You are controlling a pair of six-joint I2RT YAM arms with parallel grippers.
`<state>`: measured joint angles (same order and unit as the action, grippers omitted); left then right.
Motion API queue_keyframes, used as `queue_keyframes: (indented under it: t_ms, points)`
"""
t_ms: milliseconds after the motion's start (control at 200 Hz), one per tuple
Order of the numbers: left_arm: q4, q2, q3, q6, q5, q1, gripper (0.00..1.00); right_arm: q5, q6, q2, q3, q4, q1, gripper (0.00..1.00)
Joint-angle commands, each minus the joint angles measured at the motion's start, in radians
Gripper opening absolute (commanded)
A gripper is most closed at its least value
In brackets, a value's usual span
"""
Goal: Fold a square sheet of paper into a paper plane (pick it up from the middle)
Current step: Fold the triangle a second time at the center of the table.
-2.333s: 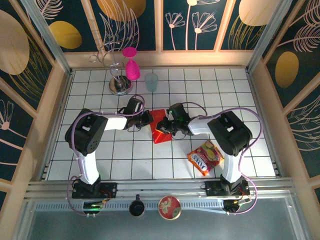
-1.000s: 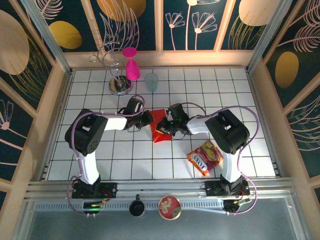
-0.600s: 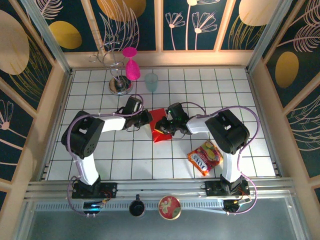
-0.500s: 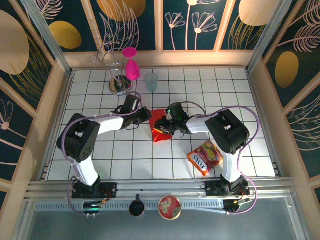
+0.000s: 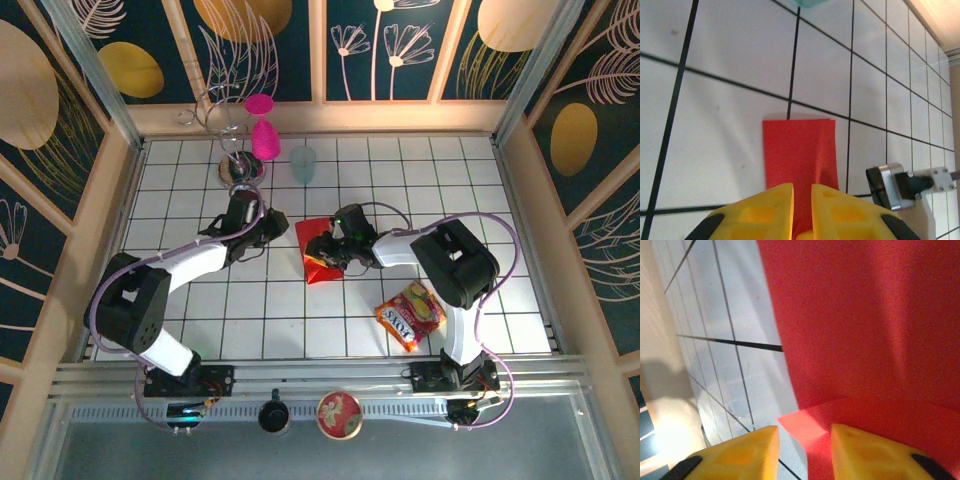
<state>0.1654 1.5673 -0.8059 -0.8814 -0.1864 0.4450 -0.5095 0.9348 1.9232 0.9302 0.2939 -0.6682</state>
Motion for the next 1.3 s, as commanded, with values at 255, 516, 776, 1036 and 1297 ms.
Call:
queue_keyframes:
  t_ms: [255, 516, 776, 1036, 1297]
  points:
    - [0.009, 0.03, 0.02, -0.012, -0.1, 0.091, 0.07, 0.066, -0.065, 0.022, 0.007, -0.165, 0.007, 0.05]
    - [0.025, 0.109, 0.001, -0.019, -0.132, 0.134, 0.0, 0.066, -0.067, 0.04, 0.018, -0.189, 0.009, 0.0]
    - [0.016, 0.181, -0.017, -0.019, -0.125, 0.144, 0.0, 0.065, -0.065, 0.04, 0.014, -0.18, 0.008, 0.0]
    - [-0.017, 0.228, -0.045, -0.013, -0.07, 0.144, 0.0, 0.065, -0.063, 0.032, 0.009, -0.171, 0.009, 0.0]
    - [-0.063, 0.255, -0.041, 0.002, -0.041, 0.143, 0.0, 0.009, -0.059, -0.027, -0.01, -0.071, 0.021, 0.0]
